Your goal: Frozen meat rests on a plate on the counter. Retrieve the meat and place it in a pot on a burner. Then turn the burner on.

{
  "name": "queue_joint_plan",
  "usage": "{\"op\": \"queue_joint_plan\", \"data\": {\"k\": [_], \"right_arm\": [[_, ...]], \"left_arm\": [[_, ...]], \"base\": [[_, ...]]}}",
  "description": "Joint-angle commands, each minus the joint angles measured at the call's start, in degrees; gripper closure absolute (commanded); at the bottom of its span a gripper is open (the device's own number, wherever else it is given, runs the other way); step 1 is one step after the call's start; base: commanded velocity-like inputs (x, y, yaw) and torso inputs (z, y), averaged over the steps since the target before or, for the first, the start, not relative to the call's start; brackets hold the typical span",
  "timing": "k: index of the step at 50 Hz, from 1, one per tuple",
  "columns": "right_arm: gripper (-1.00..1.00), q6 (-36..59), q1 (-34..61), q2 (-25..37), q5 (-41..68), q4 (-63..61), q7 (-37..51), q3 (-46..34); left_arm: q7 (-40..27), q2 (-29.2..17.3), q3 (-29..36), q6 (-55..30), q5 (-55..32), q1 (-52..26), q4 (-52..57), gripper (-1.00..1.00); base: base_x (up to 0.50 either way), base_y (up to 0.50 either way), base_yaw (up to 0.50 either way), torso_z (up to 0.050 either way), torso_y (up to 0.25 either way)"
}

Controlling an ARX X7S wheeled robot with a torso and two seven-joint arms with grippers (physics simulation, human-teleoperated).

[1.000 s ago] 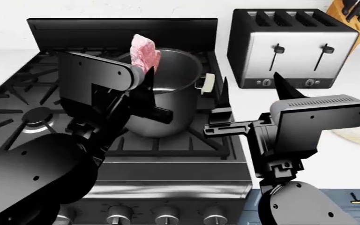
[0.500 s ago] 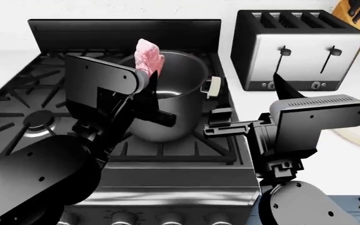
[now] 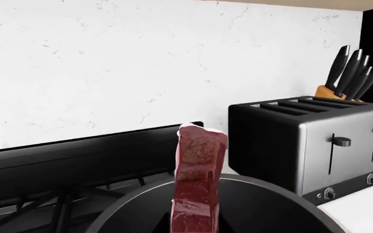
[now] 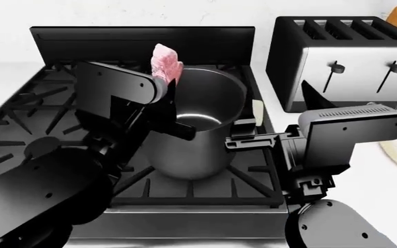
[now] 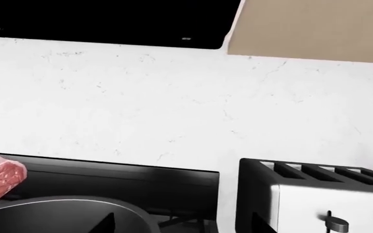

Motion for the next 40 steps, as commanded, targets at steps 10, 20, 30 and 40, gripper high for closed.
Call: {"op": "queue_joint_plan", "data": {"k": [10, 20, 30, 40], "right_arm": [[-1.00, -1.4, -0.4, 0.1, -0.2, -0.2, 0.4, 0.0], [-1.00, -1.5, -0.5, 0.2, 0.1, -0.5, 0.6, 0.2], [-1.00, -1.9, -0.4, 0.2, 0.2, -0.1, 0.5, 0.0], [-1.00, -1.8, -0.3, 0.3, 0.4, -0.3, 0.7, -0.1]], "left_arm": [[-0.5, 2.3, -0.2, -4.7, -6.4, -5.9, -4.9, 1.00], [-3.2, 3.3, -1.0, -9.8, -10.9, -11.8, -9.8, 1.00], [-7.3, 3.7, -2.8, -15.2, -15.9, -17.5, -14.3, 1.00], [-9.6, 3.5, -2.6, -18.6, -18.5, -21.2, -17.3, 1.00]], "base": [[0.00, 0.00, 0.00, 0.000, 0.000], [0.00, 0.00, 0.00, 0.000, 0.000], [0.00, 0.00, 0.00, 0.000, 0.001], [0.00, 0.00, 0.00, 0.000, 0.000]]}}
